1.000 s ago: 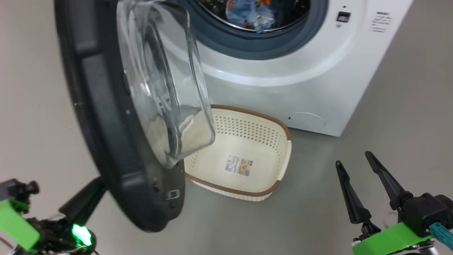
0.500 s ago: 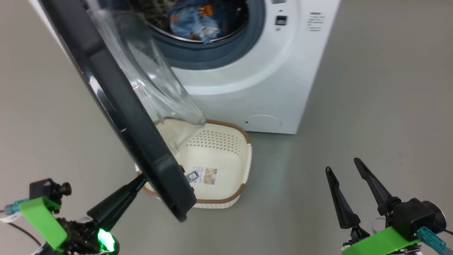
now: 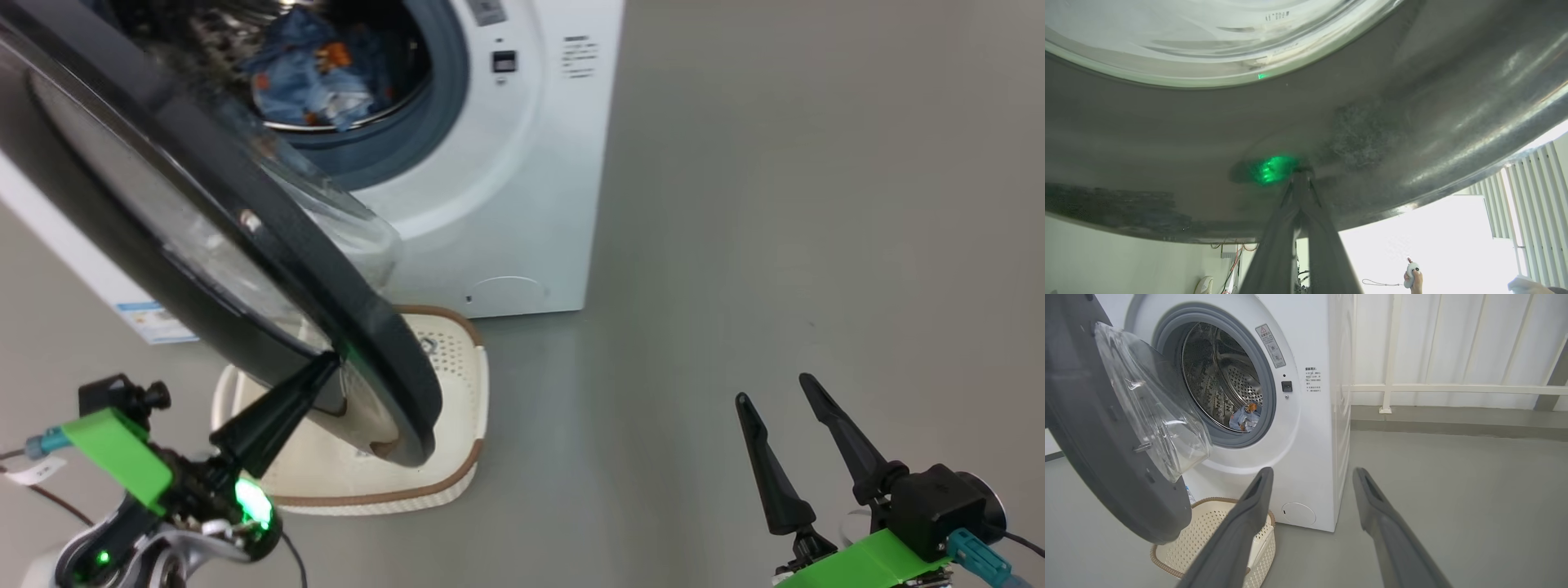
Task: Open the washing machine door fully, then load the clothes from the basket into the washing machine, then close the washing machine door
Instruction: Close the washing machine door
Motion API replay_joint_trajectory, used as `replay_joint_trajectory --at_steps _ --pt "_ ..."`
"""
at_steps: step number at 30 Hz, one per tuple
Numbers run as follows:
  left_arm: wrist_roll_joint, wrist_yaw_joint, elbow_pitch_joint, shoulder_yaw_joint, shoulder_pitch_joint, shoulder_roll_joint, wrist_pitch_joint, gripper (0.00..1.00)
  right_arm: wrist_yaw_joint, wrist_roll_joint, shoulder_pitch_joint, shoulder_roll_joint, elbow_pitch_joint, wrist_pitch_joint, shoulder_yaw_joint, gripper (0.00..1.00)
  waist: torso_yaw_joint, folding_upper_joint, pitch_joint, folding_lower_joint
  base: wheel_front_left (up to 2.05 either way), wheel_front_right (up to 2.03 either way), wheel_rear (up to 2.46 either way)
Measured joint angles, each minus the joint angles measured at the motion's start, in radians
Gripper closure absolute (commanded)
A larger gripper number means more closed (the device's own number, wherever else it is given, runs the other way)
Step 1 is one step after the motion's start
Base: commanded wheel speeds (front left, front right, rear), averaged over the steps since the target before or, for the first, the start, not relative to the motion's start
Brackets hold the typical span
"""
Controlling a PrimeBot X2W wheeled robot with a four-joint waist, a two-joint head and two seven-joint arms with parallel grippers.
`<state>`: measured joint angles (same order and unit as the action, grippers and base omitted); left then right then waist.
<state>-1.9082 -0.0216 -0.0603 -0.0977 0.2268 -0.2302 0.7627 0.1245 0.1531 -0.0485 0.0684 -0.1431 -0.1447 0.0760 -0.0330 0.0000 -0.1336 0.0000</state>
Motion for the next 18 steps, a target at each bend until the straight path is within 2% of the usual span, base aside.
replay_joint_trajectory --at_steps 10,18 --pt "0.006 -0.036 -0.140 0.008 0.128 0.050 -0.027 1.00 0.000 0.007 0.012 -0.006 0.029 -0.021 0.013 0.00 0.106 0.0001 -0.013 0.0000 0.00 0.00 0.00" --pt "0.006 -0.063 -0.214 0.017 0.190 0.077 -0.031 1.00 0.000 0.009 0.037 -0.007 0.044 -0.033 0.017 0.00 0.155 0.0000 -0.029 0.0000 0.00 0.00 0.00"
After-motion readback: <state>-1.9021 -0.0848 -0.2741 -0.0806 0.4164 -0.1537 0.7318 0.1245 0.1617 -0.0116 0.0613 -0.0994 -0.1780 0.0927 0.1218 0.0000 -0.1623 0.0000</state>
